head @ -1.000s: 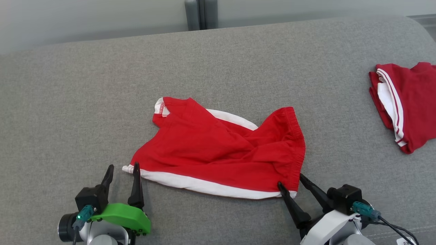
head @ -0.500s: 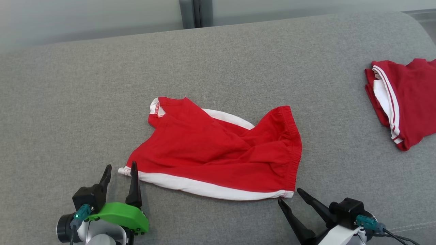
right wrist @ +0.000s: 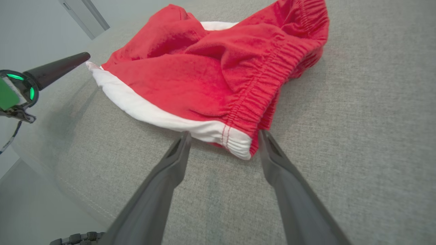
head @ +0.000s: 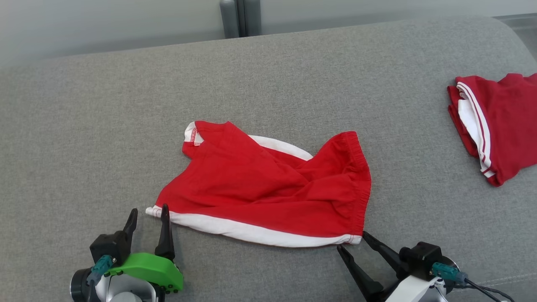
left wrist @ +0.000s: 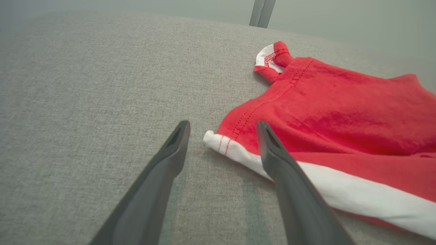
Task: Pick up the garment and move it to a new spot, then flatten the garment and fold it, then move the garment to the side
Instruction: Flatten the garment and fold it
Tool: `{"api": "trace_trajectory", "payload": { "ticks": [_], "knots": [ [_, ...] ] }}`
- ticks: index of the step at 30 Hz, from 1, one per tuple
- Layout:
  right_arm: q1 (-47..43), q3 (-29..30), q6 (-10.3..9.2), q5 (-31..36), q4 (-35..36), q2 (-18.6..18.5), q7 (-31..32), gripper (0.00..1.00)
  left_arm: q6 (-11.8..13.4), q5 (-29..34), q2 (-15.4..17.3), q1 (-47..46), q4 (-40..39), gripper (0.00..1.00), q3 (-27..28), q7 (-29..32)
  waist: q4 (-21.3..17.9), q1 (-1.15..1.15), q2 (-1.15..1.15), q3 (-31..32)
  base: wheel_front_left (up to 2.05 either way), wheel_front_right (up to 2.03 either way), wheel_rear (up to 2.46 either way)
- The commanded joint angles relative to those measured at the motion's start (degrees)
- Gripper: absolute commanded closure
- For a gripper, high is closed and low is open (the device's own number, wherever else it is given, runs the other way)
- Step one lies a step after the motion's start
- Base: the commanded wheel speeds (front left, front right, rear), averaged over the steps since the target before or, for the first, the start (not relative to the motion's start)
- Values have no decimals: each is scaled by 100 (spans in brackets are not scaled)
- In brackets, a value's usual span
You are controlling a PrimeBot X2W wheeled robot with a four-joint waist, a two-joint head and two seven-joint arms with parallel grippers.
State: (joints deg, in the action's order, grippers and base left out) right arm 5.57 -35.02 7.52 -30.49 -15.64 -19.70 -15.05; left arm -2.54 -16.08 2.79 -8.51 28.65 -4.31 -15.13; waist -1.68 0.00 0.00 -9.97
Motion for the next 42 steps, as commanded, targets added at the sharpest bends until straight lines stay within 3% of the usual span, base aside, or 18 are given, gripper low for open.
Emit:
{"api": "trace_trajectory", "payload": {
  "ticks": [1, 24, 25, 26, 27, 28, 29, 30, 31, 32, 33, 34, 42],
  "knots": [
    [62, -13, -8, 56, -20, 5, -15, 0, -4, -42, 26, -65, 7, 0, 5, 2, 24, 0, 0, -27, 0, 0, 0],
    [242, -143, -8, -14, 2, -13, -15, 0, -448, -723, 26, -465, 648, 0, 115, 2, -27, 0, 0, -213, 0, 0, 0],
    [251, -144, -8, -13, 7, -9, -15, 0, -450, -720, 27, -479, 658, 18, 113, 2, -31, 0, 0, -220, 0, 0, 0],
    [257, -146, -8, -12, 9, -7, -15, 0, -456, -720, 27, -486, 682, 50, 99, 2, -33, 0, 0, -223, 0, 0, 0],
    [261, -149, -8, -15, 12, -5, -15, 1, -463, -723, 26, -496, 698, 62, 93, 2, -36, 0, 0, -228, 0, 0, 0],
    [265, -149, -8, -19, 14, -2, -15, 5, -467, -728, 27, -503, 721, 93, 92, 2, -38, 0, 0, -233, 0, 0, 0],
    [266, -152, -8, -18, 14, -2, -15, 13, -471, -731, 27, -511, 737, 100, 90, 2, -39, 0, 0, -236, 0, 0, 0],
    [265, -153, -8, -20, 12, 0, -15, 22, -473, -732, 26, -519, 747, 100, 85, 2, -39, 0, 0, -240, 0, 0, 0],
    [264, -149, -8, -23, 11, 2, -15, 48, -478, -737, 26, -520, 752, 100, 76, 2, -35, 0, 0, -242, 0, 0, 0],
    [266, -146, -8, -21, 9, 3, -15, 65, -481, -753, 26, -515, 766, 100, 61, 2, -30, 0, 0, -243, 0, 0, 0],
    [265, -143, -8, -17, 6, 5, -15, 93, -485, -763, 26, -515, 774, 100, 47, 2, -25, 0, 0, -241, 0, 0, 0],
    [262, -141, -8, -11, -1, 6, -15, 100, -488, -770, 26, -511, 787, 100, 29, 2, -19, 0, 0, -234, 0, 0, 0],
    [132, -61, -8, 11, -45, 36, -15, 100, -495, -766, 26, -285, 754, 100, -56, 3, 11, 0, 0, 65, 0, 0, 0]
  ]
}}
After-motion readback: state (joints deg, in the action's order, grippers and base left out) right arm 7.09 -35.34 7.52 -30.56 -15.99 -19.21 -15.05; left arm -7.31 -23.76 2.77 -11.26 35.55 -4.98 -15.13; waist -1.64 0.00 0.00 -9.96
